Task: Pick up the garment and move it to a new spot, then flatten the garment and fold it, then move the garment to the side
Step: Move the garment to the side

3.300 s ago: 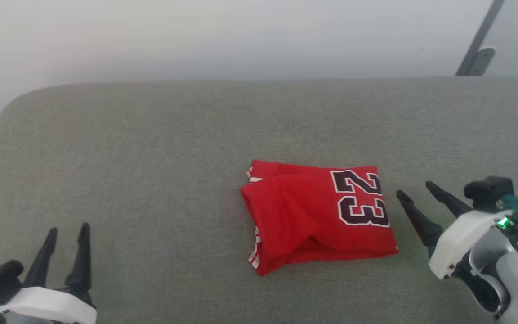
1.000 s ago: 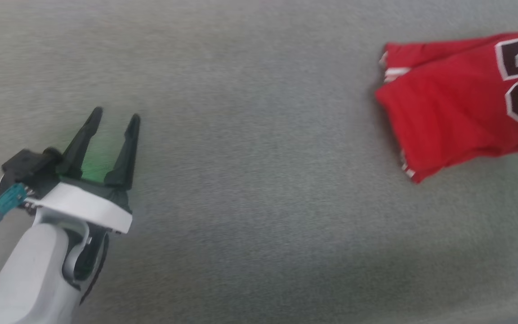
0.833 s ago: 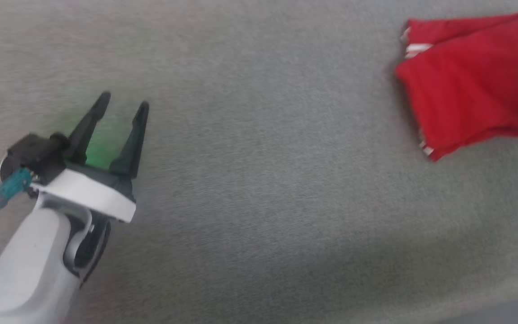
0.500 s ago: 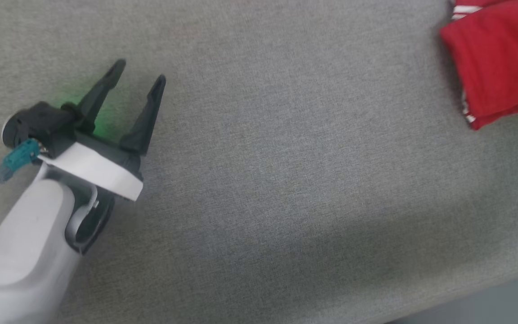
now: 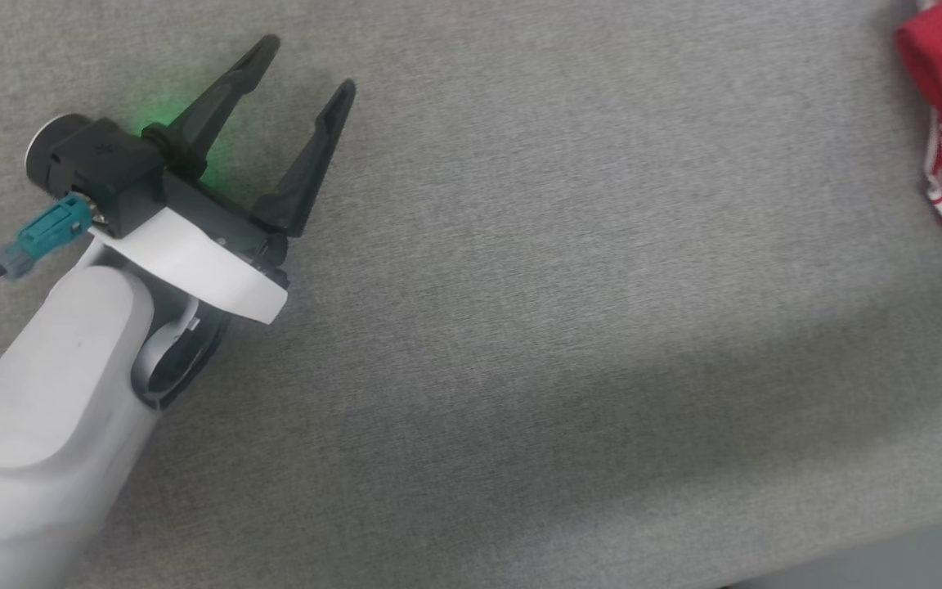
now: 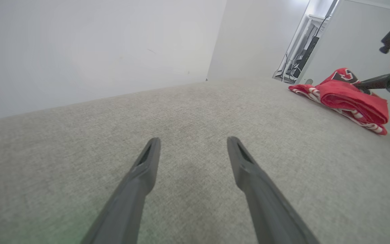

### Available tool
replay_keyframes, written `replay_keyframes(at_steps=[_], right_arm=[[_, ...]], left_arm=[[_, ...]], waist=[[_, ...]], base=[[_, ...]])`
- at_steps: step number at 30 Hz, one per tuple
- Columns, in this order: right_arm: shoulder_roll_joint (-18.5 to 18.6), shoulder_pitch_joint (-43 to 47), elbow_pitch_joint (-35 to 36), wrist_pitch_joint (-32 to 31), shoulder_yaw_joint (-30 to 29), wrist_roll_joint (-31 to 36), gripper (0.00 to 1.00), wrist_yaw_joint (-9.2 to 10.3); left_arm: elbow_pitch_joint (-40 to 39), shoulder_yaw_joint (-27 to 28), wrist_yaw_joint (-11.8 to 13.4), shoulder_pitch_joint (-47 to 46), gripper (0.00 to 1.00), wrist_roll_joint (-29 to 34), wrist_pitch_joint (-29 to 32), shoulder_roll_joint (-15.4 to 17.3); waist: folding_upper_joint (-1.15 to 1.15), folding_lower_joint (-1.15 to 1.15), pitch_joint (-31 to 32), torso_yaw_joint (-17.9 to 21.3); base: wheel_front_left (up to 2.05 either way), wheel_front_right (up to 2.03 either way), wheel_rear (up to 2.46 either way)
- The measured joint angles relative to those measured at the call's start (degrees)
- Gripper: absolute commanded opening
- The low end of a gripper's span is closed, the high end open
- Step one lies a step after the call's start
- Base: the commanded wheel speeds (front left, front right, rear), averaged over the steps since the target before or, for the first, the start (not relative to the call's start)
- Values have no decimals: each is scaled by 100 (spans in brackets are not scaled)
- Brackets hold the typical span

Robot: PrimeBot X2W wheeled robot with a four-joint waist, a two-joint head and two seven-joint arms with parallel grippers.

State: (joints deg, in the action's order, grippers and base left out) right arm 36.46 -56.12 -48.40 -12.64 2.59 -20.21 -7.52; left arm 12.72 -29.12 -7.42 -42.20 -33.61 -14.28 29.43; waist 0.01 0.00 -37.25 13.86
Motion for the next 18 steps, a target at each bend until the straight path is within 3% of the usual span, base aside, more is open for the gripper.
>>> replay_keyframes(at_steps=[10,12,13,14,15,18], right_arm=[[-187,-440,-880,348,59,203,2,2],[-169,-521,-998,374,78,233,47,1],[-168,-549,-1039,392,83,237,47,1],[-165,-583,-1085,401,92,242,80,1],[-159,-620,-1122,409,89,241,100,1],[-127,-684,-1144,467,133,203,100,1]], left_arm=[[54,-156,-24,-191,100,-118,-74,-51],[86,-148,-24,-194,100,-130,-81,-68],[104,-143,-25,-191,100,-137,-91,-74],[127,-136,-25,-181,100,-148,-94,-76],[153,-122,-25,-168,100,-163,-96,-77],[224,-12,-25,-90,100,-179,-96,-92]], waist=[[0,0,-106,-186],[0,0,-83,-198],[0,0,-63,-201],[0,0,-37,-202],[0,0,-8,-202],[0,0,95,-196]], base=[[0,0,0],[0,0,0],[0,0,0],[0,0,0],[0,0,0],[0,0,0]])
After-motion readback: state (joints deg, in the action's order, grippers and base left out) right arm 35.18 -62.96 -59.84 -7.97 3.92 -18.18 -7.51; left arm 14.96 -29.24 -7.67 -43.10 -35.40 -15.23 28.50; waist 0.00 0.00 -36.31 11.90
